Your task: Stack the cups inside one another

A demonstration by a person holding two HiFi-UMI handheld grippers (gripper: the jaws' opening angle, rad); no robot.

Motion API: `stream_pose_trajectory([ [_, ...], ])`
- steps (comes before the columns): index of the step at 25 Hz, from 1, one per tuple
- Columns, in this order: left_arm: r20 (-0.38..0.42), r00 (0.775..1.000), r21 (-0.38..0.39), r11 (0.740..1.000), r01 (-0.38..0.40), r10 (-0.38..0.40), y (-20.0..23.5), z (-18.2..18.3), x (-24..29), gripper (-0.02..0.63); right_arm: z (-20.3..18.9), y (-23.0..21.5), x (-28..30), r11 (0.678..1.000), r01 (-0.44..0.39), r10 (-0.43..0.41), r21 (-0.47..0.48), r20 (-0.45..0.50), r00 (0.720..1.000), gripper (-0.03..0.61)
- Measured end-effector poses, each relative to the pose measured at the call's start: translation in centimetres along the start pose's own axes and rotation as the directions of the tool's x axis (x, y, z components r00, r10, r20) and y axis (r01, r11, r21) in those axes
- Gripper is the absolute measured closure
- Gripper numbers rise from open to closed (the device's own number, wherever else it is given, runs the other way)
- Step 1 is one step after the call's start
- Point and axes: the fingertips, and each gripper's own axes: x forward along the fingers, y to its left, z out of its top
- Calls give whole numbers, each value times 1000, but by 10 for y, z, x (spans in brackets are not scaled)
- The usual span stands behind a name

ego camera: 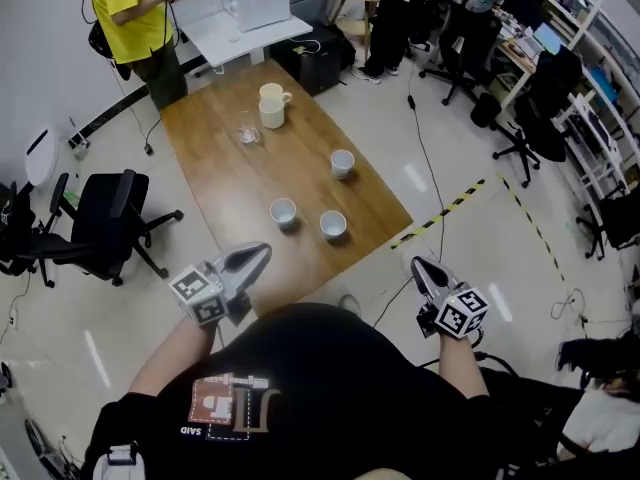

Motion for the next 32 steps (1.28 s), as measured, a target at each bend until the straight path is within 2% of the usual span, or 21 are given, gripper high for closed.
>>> stream_pose_trajectory([
  [2,28,996,4,996,-90,90,15,1,11,614,7,-26,24,998,-70,70,-8,-20,997,565],
  [4,55,978,-18,980,-199,199,24,5,22,614,18,-49,50,988,-151,150,-19,-59,987,565],
  [6,80,959,-48,962,-270,273,23,5,37,614,31,-71,67,971,-231,224,-55,-114,968,565],
  [12,105,915,-41,921,-386,389,10,9,84,614,55,-129,124,912,-392,360,-121,-220,906,564],
  [15,98,887,-53,893,-448,451,4,-1,85,614,53,-135,157,880,-455,413,-136,-254,875,553],
  [19,88,834,-93,838,-537,544,-4,-10,68,614,49,-125,202,841,-524,473,-138,-286,834,507],
  [24,105,787,-103,794,-599,608,-12,-14,39,614,37,-108,257,807,-560,472,-190,-363,803,465],
  [26,118,775,-109,784,-611,620,-13,-15,27,614,27,-101,274,782,-572,443,-249,-423,790,454],
  [29,139,768,-117,781,-614,625,-9,-16,6,614,12,-96,300,736,-568,357,-368,-502,788,441],
  [32,139,774,-130,786,-604,618,0,-16,-15,614,-3,-97,319,695,-553,255,-461,-561,788,431],
])
